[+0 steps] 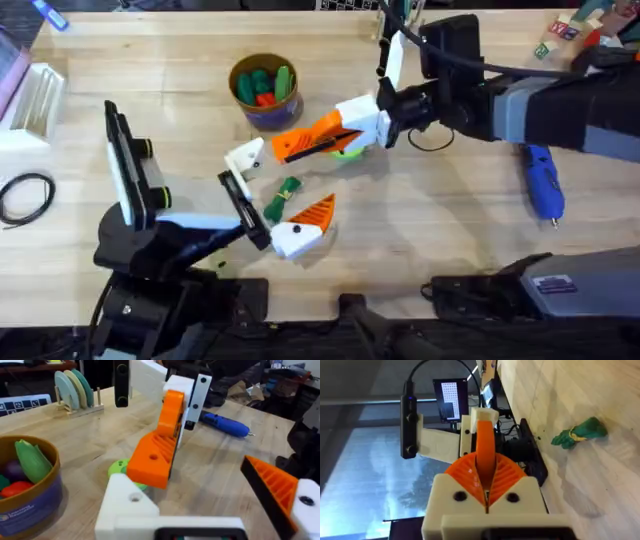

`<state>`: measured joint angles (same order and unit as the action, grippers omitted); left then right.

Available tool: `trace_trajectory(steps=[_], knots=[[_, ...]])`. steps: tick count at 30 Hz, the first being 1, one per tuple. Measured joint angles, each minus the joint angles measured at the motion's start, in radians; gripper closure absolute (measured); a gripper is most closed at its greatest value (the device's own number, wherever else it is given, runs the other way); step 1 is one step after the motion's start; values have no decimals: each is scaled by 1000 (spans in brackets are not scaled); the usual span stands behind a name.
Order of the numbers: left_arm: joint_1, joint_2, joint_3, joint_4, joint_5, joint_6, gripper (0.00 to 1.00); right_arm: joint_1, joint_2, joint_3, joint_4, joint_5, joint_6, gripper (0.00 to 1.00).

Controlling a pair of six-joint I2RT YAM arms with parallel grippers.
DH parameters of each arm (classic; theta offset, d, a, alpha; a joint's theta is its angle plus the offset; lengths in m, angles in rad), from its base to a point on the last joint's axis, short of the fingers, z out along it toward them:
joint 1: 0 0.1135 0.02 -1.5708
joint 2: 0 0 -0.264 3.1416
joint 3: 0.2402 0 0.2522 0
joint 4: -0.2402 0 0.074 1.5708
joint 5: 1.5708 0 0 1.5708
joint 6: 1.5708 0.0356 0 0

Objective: Pick up the gripper from the table and insert it into the empty holder that is missing its gripper. Then pick up a screw, insert it into the mounting hole, and use the screwdriver to tighten it. Finally, clean up the table by picking up the vegetable and placing it into the bucket.

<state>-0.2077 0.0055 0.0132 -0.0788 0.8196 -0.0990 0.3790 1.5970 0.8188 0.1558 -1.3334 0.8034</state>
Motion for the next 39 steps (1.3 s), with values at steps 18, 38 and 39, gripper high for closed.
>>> trace_trajectory(steps=[18, 38, 39], knots=[[4, 0, 0, 0, -7, 0, 14, 82, 64, 27, 12, -12, 42, 992], [10, 0, 0, 0, -35, -12, 14, 101, 142, 79, 156, 16, 127, 992], [10, 0, 0, 0, -35, -15, 13, 101, 153, 82, 178, 18, 143, 992]])
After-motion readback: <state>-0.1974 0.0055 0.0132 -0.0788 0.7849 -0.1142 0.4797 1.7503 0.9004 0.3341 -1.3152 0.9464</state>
